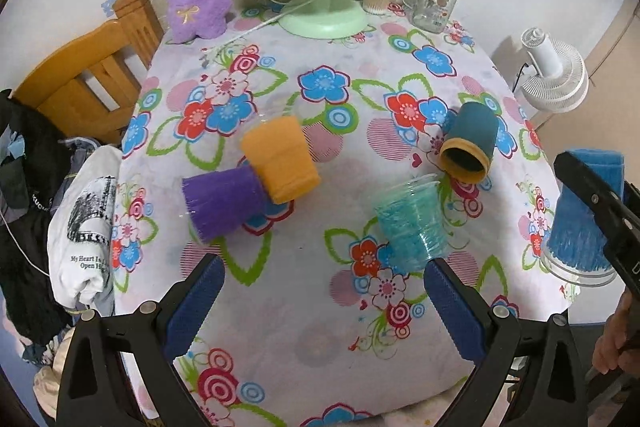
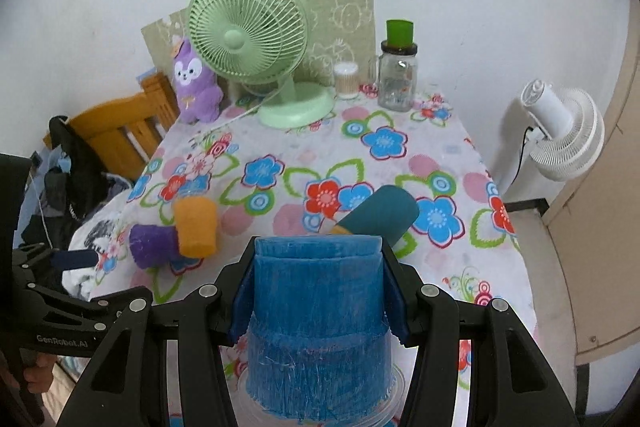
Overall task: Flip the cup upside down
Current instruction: 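Lift the blue cup with the right tool and turn its opening downward, then lower the blue cup rim-down onto the tablecloth and open the right tool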
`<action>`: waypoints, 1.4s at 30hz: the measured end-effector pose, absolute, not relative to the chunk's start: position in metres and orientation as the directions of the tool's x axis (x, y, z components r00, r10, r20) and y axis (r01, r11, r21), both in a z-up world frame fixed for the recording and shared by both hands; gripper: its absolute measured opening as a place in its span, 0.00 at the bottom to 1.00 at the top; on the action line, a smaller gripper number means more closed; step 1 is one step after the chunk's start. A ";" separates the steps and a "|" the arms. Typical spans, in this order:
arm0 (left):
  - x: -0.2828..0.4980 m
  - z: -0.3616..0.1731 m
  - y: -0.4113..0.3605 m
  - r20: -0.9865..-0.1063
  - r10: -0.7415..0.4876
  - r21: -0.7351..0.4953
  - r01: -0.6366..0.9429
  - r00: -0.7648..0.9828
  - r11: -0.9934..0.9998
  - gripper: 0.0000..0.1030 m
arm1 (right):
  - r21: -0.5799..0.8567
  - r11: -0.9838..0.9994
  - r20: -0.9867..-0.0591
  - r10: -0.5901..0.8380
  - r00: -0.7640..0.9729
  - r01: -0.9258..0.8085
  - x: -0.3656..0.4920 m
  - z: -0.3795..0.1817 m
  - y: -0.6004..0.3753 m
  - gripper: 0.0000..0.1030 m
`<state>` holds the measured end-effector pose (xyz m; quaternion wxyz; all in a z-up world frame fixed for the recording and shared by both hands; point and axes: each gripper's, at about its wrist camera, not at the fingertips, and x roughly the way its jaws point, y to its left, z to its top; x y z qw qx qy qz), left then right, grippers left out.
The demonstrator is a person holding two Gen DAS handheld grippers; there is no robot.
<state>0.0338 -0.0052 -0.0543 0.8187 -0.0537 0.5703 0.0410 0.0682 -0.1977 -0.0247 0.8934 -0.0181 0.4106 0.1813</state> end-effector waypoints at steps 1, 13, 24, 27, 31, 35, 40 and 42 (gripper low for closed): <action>0.035 -0.059 -0.007 -0.940 0.007 -0.039 -0.127 0.341 0.991 0.98 | 0.123 0.934 -0.733 0.314 0.604 -0.336 0.069 -0.027 -0.199 0.55; 0.038 -0.111 -0.016 -0.947 0.004 -0.037 -0.122 0.320 0.992 0.98 | 0.109 0.935 -0.618 0.329 0.714 -0.336 0.061 -0.081 -0.199 0.55; 0.031 -0.145 -0.015 -0.952 0.007 -0.037 -0.137 0.307 0.990 0.98 | 0.101 0.948 -0.593 0.300 0.747 -0.300 0.068 -0.132 -0.198 0.55; 0.029 -0.150 -0.015 -0.954 0.005 -0.038 -0.139 0.300 0.990 0.98 | 0.118 0.952 -0.618 0.294 0.729 -0.284 0.073 -0.142 -0.199 0.55; 0.027 -0.155 -0.014 -0.956 0.002 -0.042 -0.142 0.294 0.989 0.98 | 0.128 0.954 -0.628 0.290 0.722 -0.272 0.073 -0.152 -0.201 0.55; 0.026 -0.159 -0.014 -0.959 -0.003 -0.044 -0.141 0.282 0.989 0.98 | 0.129 0.954 -0.625 0.291 0.724 -0.272 0.069 -0.152 -0.202 0.55; 0.026 -0.161 -0.019 -0.963 -0.019 -0.054 -0.125 0.269 0.991 0.98 | 0.155 0.950 -0.647 0.304 0.699 -0.270 0.060 -0.150 -0.208 0.57; 0.027 -0.161 -0.022 -0.965 -0.027 -0.059 -0.115 0.261 0.992 0.98 | 0.157 0.951 -0.658 0.303 0.689 -0.268 0.058 -0.150 -0.209 0.57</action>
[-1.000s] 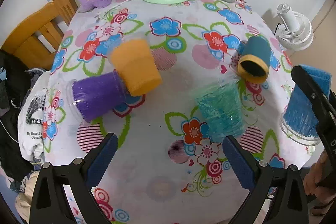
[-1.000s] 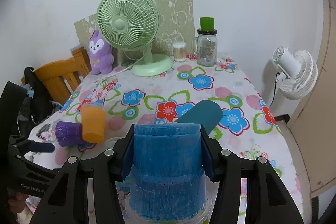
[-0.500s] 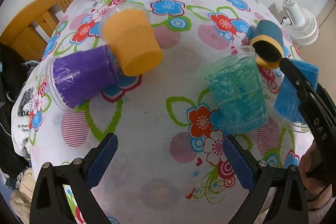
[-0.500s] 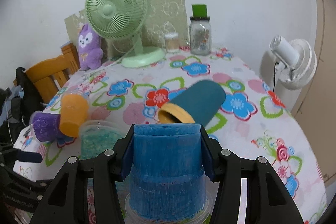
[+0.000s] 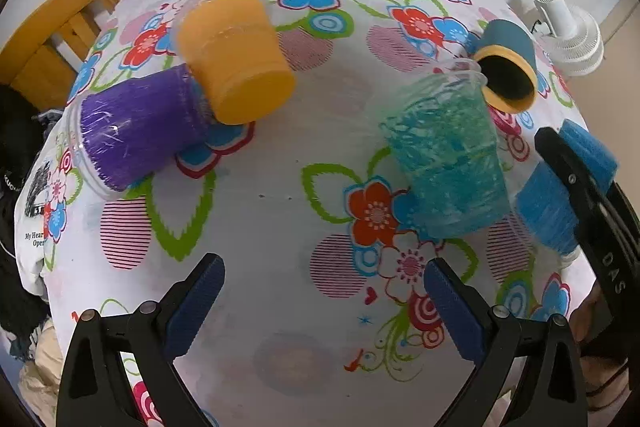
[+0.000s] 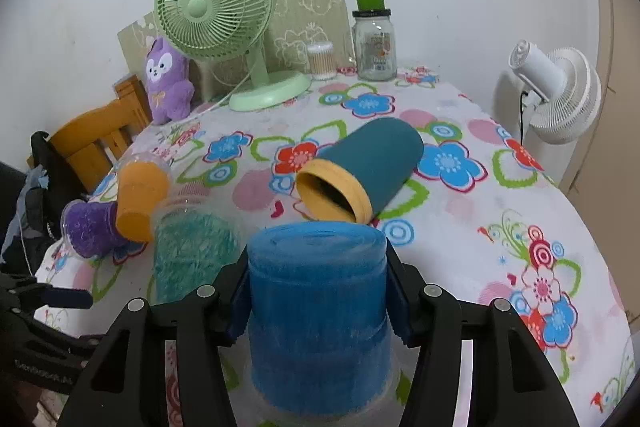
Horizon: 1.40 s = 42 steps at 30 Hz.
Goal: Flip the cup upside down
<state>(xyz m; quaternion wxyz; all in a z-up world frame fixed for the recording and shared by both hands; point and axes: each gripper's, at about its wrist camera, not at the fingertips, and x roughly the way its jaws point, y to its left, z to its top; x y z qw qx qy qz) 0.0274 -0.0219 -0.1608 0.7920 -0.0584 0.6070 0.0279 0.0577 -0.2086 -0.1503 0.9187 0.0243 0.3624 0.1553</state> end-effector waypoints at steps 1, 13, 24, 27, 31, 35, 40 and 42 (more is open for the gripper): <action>0.028 -0.161 -0.023 -0.966 -0.029 -0.059 -0.111 0.258 0.992 0.98 | 0.159 0.951 -0.664 0.303 0.684 -0.266 0.057 -0.150 -0.209 0.57; 0.027 -0.160 -0.028 -0.972 -0.026 -0.052 -0.104 0.235 0.993 0.98 | 0.179 0.953 -0.766 0.291 0.573 -0.244 0.055 -0.157 -0.211 0.89; 0.025 -0.148 -0.038 -0.987 -0.016 -0.027 -0.069 0.161 0.997 0.98 | 0.173 0.953 -0.841 0.274 0.465 -0.249 0.052 -0.143 -0.210 0.94; 0.025 -0.147 -0.040 -0.990 -0.006 -0.016 -0.068 0.141 0.998 0.98 | 0.149 0.951 -0.858 0.261 0.442 -0.272 0.050 -0.141 -0.207 0.94; 0.021 -0.139 -0.041 -0.991 -0.007 -0.016 -0.065 0.136 0.998 0.98 | 0.142 0.948 -0.874 0.255 0.413 -0.284 0.048 -0.134 -0.206 0.94; 0.014 -0.126 -0.040 -0.991 -0.002 -0.010 -0.058 0.136 0.998 0.98 | 0.127 0.947 -0.883 0.244 0.401 -0.296 0.045 -0.123 -0.204 0.94; 0.009 -0.108 -0.032 -0.989 -0.018 -0.028 -0.070 0.147 0.997 0.98 | 0.110 0.944 -0.889 0.234 0.394 -0.312 0.042 -0.104 -0.200 0.94; 0.009 -0.100 -0.028 -0.987 -0.021 -0.034 -0.078 0.160 0.996 0.98 | 0.101 0.943 -0.886 0.231 0.402 -0.318 0.041 -0.094 -0.198 0.94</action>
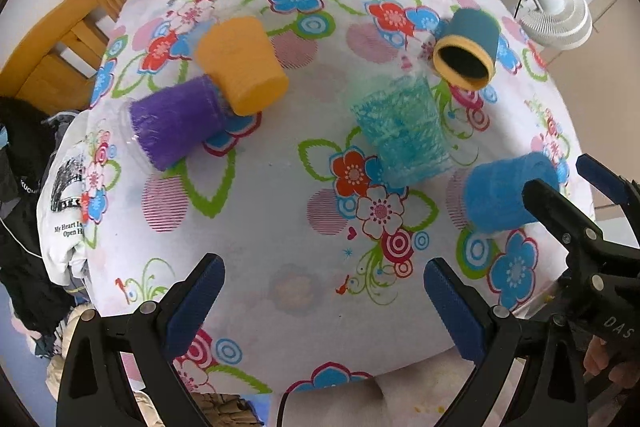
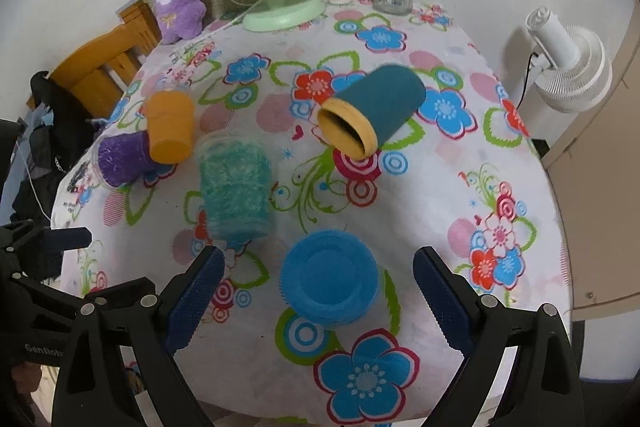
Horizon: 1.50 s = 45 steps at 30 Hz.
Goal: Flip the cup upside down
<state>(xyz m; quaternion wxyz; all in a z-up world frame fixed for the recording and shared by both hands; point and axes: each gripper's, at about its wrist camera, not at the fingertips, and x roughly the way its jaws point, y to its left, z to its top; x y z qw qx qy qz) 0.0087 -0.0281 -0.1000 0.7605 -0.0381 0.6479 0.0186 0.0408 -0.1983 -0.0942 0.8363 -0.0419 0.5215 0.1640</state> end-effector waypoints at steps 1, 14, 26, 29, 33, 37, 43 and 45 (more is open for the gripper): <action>0.009 -0.096 -0.026 -0.986 -0.021 -0.034 -0.081 0.166 0.996 0.98 | 0.091 0.943 -0.885 0.224 0.407 -0.320 0.041 -0.090 -0.197 0.94; 0.007 -0.039 -0.007 -0.956 -0.014 -0.044 -0.096 0.292 0.994 0.98 | 0.065 0.927 -0.849 0.246 0.468 -0.370 0.029 -0.032 -0.176 0.94; -0.008 0.018 0.001 -0.908 0.039 -0.005 -0.104 0.416 0.995 0.98 | 0.072 0.916 -0.775 0.301 0.556 -0.396 0.021 0.024 -0.165 0.94; -0.011 0.028 0.003 -0.897 0.037 -0.010 -0.105 0.440 0.994 0.98 | 0.060 0.920 -0.761 0.293 0.579 -0.387 0.017 0.035 -0.165 0.94; -0.013 0.039 0.004 -0.885 0.025 -0.024 -0.099 0.465 0.995 0.99 | 0.055 0.930 -0.739 0.283 0.612 -0.363 0.014 0.049 -0.167 0.94; -0.017 0.049 0.004 -0.873 0.022 -0.030 -0.099 0.488 0.995 1.00 | 0.073 0.940 -0.729 0.278 0.625 -0.333 0.013 0.057 -0.172 0.94; -0.019 0.058 0.005 -0.857 0.011 -0.047 -0.100 0.514 0.994 1.00 | 0.096 0.944 -0.717 0.286 0.635 -0.316 0.009 0.062 -0.175 0.94; -0.019 0.058 0.006 -0.856 0.000 -0.059 -0.097 0.516 0.994 1.00 | 0.096 0.945 -0.716 0.284 0.637 -0.313 0.008 0.062 -0.175 0.94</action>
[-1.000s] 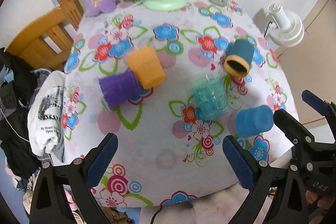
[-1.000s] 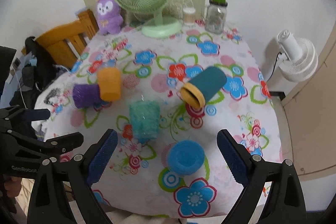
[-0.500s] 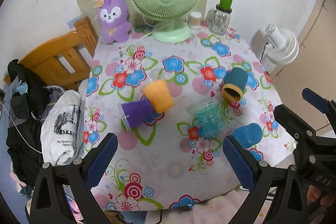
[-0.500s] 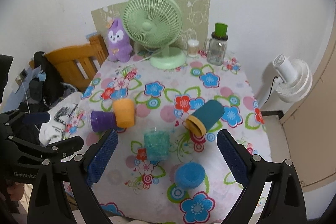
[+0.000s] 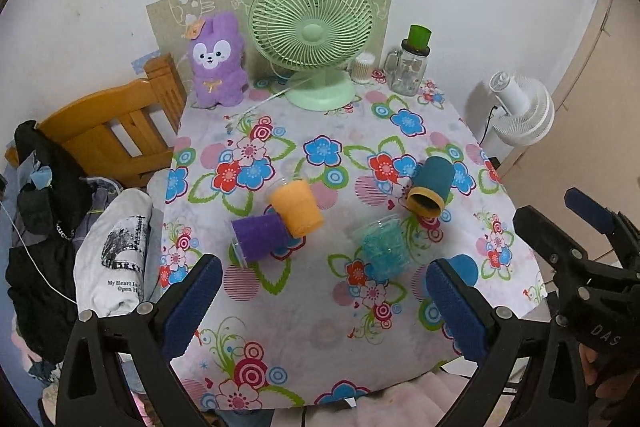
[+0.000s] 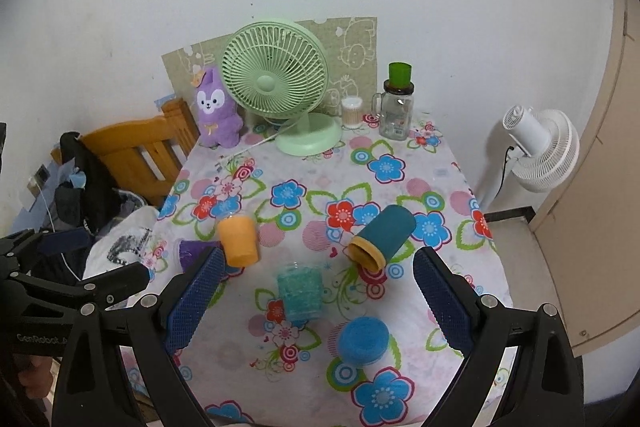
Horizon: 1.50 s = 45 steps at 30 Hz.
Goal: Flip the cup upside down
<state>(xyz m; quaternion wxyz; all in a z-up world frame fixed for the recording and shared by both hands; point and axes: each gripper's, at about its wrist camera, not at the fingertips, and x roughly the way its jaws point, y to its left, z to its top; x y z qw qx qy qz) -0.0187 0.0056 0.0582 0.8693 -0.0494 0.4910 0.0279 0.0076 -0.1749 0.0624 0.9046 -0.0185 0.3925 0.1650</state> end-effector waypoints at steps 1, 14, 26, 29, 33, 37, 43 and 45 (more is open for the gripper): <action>-0.019 0.058 0.006 -0.856 -0.003 -0.061 -0.096 0.517 0.994 1.00 | 0.097 0.945 -0.715 0.284 0.639 -0.311 0.007 0.063 -0.175 0.94; -0.021 0.061 0.009 -0.852 -0.002 -0.072 -0.113 0.524 0.991 1.00 | 0.076 0.949 -0.708 0.268 0.654 -0.306 0.004 0.066 -0.171 0.94; -0.021 0.061 0.010 -0.849 -0.002 -0.072 -0.112 0.528 0.991 1.00 | 0.069 0.950 -0.711 0.260 0.653 -0.304 0.004 0.065 -0.170 0.94; -0.021 0.060 0.011 -0.849 -0.002 -0.072 -0.112 0.528 0.991 1.00 | 0.068 0.950 -0.710 0.261 0.654 -0.304 0.004 0.065 -0.170 0.94; -0.021 0.060 0.011 -0.849 -0.002 -0.072 -0.112 0.528 0.991 1.00 | 0.067 0.950 -0.711 0.260 0.653 -0.304 0.005 0.065 -0.170 0.94; -0.021 0.060 0.011 -0.849 -0.002 -0.072 -0.113 0.528 0.991 1.00 | 0.067 0.950 -0.711 0.259 0.653 -0.304 0.005 0.065 -0.170 0.94; -0.021 0.060 0.011 -0.849 -0.002 -0.071 -0.110 0.528 0.991 1.00 | 0.066 0.951 -0.711 0.258 0.654 -0.303 0.006 0.065 -0.170 0.94; -0.021 0.060 0.010 -0.850 -0.002 -0.071 -0.110 0.527 0.991 1.00 | 0.066 0.951 -0.712 0.257 0.653 -0.303 0.006 0.065 -0.170 0.94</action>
